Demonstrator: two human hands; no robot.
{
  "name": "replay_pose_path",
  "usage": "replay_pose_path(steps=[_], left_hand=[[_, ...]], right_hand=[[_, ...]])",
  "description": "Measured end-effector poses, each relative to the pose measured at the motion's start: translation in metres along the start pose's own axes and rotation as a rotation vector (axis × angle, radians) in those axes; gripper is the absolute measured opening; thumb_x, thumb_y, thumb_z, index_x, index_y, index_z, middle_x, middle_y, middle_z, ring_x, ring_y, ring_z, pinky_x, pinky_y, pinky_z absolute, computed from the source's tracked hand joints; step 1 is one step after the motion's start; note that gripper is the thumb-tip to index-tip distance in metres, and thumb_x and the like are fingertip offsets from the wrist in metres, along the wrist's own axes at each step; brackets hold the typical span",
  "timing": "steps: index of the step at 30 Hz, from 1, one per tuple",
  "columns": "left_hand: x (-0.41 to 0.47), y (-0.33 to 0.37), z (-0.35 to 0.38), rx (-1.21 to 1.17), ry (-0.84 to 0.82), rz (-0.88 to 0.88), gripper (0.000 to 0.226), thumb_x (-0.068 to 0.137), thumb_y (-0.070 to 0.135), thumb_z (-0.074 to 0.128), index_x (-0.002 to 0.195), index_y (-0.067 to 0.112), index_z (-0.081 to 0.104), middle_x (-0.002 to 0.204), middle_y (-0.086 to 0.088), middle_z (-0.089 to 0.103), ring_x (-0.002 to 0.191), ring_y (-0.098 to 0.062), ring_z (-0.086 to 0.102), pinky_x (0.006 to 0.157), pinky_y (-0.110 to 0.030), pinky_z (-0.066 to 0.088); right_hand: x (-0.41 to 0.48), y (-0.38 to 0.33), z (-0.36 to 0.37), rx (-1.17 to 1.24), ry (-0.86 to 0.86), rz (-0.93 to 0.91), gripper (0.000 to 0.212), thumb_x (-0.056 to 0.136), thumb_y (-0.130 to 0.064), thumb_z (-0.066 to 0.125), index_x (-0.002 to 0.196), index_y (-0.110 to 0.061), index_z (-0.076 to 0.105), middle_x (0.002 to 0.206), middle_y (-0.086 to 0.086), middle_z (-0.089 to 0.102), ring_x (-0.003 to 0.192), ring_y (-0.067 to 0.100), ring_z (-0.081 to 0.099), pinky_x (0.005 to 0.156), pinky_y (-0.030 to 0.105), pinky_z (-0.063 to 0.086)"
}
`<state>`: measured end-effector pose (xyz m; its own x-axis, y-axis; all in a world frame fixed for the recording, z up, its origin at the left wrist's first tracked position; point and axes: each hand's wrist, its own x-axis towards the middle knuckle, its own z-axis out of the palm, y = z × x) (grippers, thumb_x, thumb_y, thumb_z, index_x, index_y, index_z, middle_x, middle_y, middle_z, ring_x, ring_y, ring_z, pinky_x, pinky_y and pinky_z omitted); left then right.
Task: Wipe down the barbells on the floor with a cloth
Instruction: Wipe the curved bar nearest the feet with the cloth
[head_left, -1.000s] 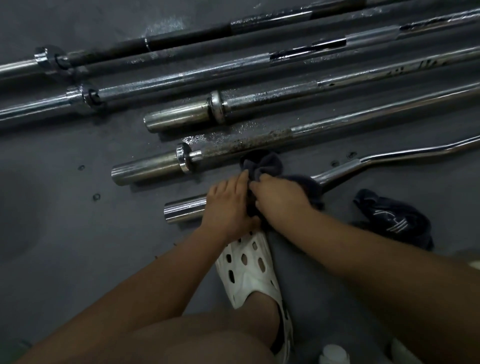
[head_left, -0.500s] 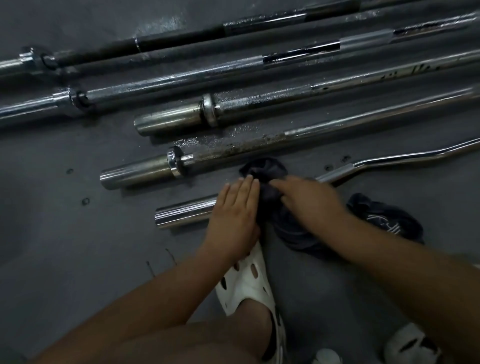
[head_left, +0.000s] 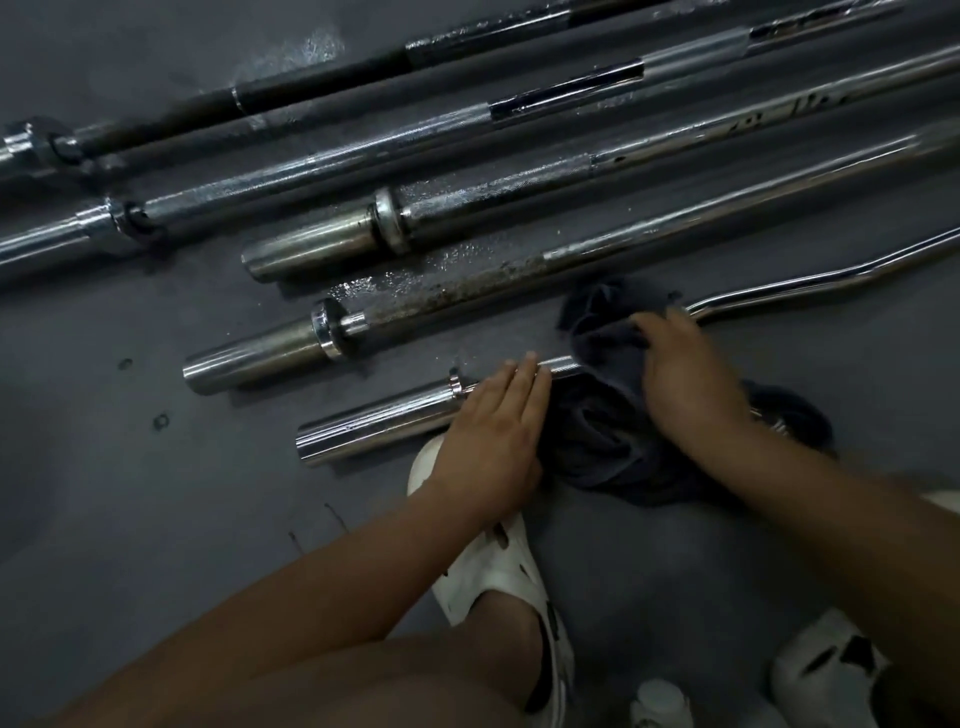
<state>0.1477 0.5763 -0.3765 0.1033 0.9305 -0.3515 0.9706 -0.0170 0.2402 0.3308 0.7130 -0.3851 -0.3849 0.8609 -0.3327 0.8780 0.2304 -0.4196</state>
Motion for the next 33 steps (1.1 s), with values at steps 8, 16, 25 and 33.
replay_pose_path(steps=[8,16,25,33], left_hand=[[0.004,-0.006,0.000,0.035,-0.074,0.006,0.090,0.071,0.024,0.056,0.152,0.000,0.028,0.159,-0.022,0.025,0.144,-0.036,0.031,0.117,-0.046,0.030],[0.007,0.000,0.004,0.055,-0.057,-0.013,0.089,0.074,0.028,0.058,0.152,-0.002,0.026,0.159,-0.023,0.025,0.144,-0.037,0.031,0.117,-0.048,0.029],[0.010,0.012,0.006,0.109,-0.035,-0.080,0.081,0.081,0.030,0.058,0.150,-0.003,0.031,0.155,-0.025,0.031,0.141,-0.040,0.035,0.115,-0.053,0.031],[0.009,0.012,0.008,0.149,-0.064,-0.075,0.073,0.083,0.030,0.056,0.146,-0.001,0.038,0.150,-0.025,0.039,0.139,-0.040,0.035,0.115,-0.053,0.030]], right_hand=[[0.027,0.036,-0.029,-0.035,-0.030,0.201,0.061,0.083,0.000,0.051,0.139,-0.024,0.056,0.149,0.014,0.046,0.128,0.037,0.052,0.106,0.043,0.042],[-0.006,-0.016,-0.001,-0.120,-0.231,-0.133,0.059,0.090,-0.026,0.051,0.146,-0.037,0.035,0.160,-0.004,0.023,0.122,0.034,0.056,0.096,0.045,0.050],[-0.023,-0.027,-0.001,-0.216,-0.323,-0.231,0.073,0.090,-0.021,0.051,0.151,-0.046,0.020,0.165,-0.005,0.010,0.119,0.035,0.058,0.088,0.041,0.050],[-0.025,-0.028,-0.003,-0.151,-0.334,-0.160,0.070,0.086,-0.023,0.054,0.149,-0.038,0.026,0.162,-0.004,0.014,0.116,0.037,0.059,0.089,0.046,0.052]])
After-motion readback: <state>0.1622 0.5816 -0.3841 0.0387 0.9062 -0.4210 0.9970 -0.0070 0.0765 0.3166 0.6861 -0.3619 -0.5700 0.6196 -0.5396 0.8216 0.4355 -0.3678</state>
